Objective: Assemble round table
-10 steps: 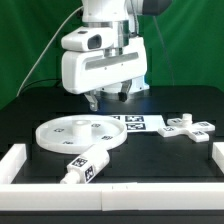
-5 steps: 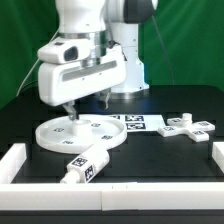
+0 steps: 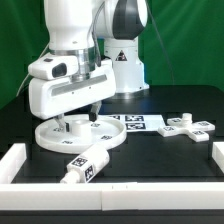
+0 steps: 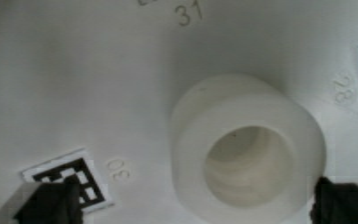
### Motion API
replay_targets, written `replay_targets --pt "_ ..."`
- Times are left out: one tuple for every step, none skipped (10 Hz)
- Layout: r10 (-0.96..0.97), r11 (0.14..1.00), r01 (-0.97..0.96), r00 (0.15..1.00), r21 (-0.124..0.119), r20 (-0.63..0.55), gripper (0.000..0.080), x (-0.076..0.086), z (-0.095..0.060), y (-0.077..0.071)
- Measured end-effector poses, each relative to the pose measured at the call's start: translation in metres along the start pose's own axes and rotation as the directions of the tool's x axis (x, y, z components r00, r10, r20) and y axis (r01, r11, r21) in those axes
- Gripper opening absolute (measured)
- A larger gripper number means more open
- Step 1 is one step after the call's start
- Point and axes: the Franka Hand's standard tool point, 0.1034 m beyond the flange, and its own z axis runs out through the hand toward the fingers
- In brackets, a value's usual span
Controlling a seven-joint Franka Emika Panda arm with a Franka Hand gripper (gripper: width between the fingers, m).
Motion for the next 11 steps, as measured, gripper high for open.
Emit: replay_targets --pt "-0.009 1.000 0.009 1.000 -0.006 -0.003 0.0648 -0.001 0.000 0.002" --pt "0.005 1.000 -0.005 1.000 -0.006 -0.003 0.0648 0.000 0.000 0.002" --pt "0.026 1.000 -0.027 1.000 -0.004 -0.002 0.0648 0.004 0.000 -0.002" --pt "0.039 0.999 -0.039 0.999 0.012 0.006 0.0648 0.008 -0.004 -0.007" --pt "0.040 0.999 -0.040 0.999 0.019 0.009 0.0648 0.010 -0.009 -0.009" --pt "0.039 0.999 -0.039 0.999 0.025 0.013 0.0648 0.004 -0.005 -0.012" --pt "0.040 0.999 -0.041 0.999 0.027 0.015 0.0648 0.000 -0.001 -0.014" --pt "0.043 0.999 -0.043 0.999 0.024 0.016 0.0648 -0.005 0.006 -0.015" --pt "0.043 0.999 -0.043 0.999 0.027 0.019 0.0648 -0.008 0.012 -0.016" --pt "0.043 0.998 -0.044 0.999 0.034 0.024 0.0648 -0.010 0.016 -0.019" --pt "0.042 0.999 -0.042 0.999 0.030 0.021 0.0648 -0.009 0.017 -0.018"
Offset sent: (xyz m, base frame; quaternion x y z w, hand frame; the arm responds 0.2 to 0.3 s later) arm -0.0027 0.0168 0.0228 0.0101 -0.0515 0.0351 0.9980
